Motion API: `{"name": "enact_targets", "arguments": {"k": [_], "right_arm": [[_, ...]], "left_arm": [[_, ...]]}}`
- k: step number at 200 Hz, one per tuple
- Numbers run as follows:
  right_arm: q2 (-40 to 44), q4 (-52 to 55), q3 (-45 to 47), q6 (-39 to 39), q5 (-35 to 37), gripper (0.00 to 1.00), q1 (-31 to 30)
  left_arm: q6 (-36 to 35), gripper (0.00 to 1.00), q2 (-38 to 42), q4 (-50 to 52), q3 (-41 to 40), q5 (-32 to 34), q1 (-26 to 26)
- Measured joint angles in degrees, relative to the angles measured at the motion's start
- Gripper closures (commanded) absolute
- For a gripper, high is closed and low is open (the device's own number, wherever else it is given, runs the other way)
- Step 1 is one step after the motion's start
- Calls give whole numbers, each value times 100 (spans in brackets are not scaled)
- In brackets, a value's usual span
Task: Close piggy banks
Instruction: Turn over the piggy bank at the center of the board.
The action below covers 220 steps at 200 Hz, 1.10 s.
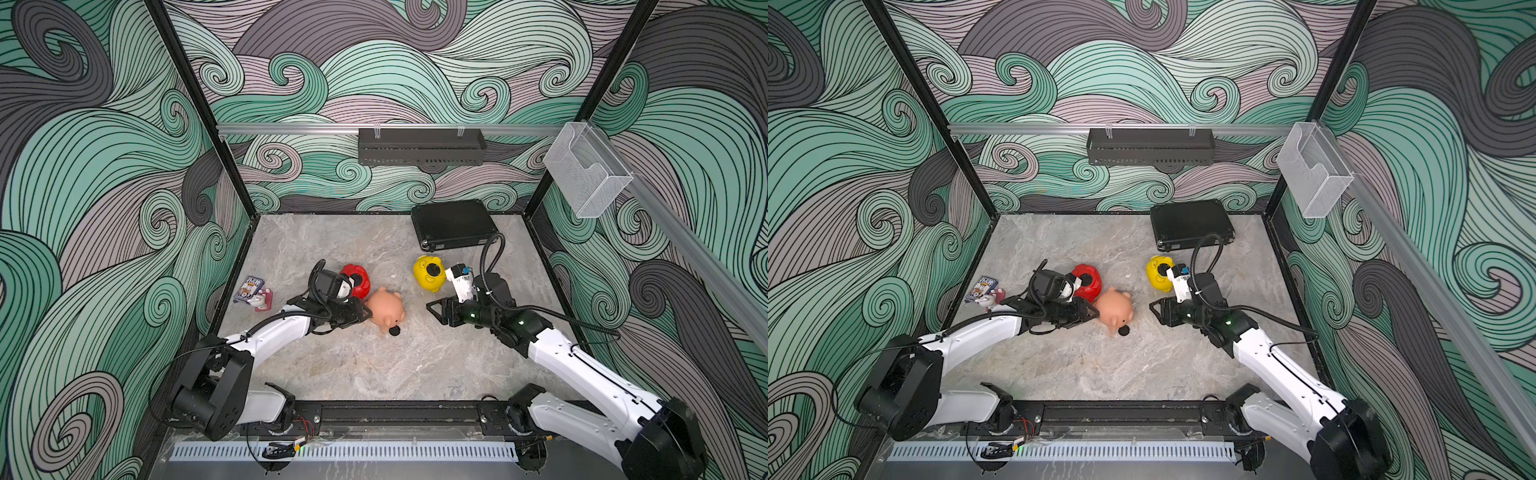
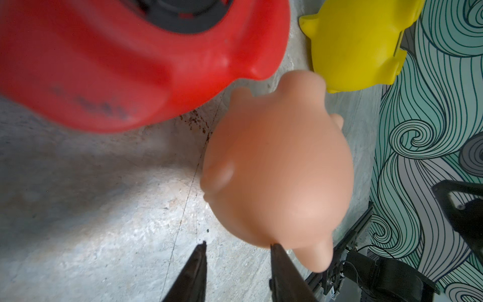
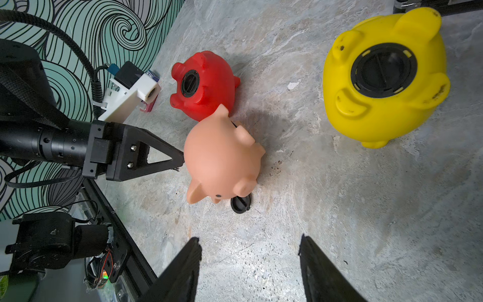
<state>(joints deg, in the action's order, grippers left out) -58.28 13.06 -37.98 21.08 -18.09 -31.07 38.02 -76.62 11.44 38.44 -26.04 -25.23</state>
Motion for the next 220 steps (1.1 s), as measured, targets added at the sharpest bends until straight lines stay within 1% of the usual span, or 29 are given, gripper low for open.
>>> {"name": "enact_targets", "arguments": {"k": [65, 114, 142, 184, 220], "right_arm": [[-57, -2, 0, 22, -42, 38, 0], [-57, -4, 0, 24, -52, 38, 0], [-57, -59, 13, 68, -105, 38, 0], [-61, -514, 181, 330, -208, 36, -55], [-302, -955, 229, 566, -179, 36, -184]], "left_arm": [[-9, 59, 0, 4, 0, 4, 0], [-131, 57, -50, 136, 26, 39, 50], [-136, 57, -70, 192, 131, 168, 81], [-146, 55, -66, 332, 535, 254, 111], [-120, 55, 111, 376, 472, 291, 111]]}}
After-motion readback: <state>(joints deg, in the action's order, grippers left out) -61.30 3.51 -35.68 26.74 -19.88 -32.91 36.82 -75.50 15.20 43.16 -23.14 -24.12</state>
